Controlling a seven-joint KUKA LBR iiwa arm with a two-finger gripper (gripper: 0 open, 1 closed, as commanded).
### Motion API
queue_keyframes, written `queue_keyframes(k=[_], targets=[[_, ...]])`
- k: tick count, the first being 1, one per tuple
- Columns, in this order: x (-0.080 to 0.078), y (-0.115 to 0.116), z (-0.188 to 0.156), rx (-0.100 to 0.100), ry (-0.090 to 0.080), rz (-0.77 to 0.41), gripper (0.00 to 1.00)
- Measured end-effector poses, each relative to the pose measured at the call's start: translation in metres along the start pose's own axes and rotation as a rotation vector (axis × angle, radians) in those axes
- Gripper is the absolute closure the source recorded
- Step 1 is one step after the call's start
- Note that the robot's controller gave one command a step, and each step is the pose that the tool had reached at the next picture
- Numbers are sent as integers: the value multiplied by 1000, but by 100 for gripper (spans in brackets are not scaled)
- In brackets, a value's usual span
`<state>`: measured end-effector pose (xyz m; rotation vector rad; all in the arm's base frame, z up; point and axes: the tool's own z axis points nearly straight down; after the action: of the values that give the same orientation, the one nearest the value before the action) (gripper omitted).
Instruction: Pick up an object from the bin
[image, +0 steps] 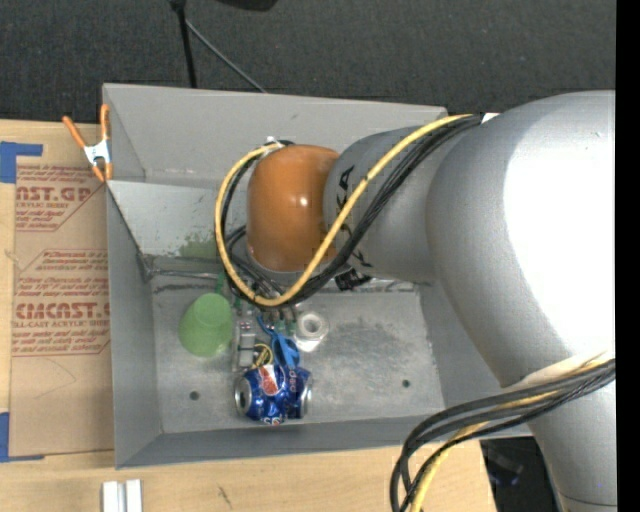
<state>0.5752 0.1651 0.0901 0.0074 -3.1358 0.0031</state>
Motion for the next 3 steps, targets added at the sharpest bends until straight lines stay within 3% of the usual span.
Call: queue_keyframes(k=[1, 2, 3], targets=[[-2, 2, -5, -4, -6, -1, 100], [-2, 2, -5, -4, -6, -1, 0], [35, 72, 21, -4, -5, -275, 0]])
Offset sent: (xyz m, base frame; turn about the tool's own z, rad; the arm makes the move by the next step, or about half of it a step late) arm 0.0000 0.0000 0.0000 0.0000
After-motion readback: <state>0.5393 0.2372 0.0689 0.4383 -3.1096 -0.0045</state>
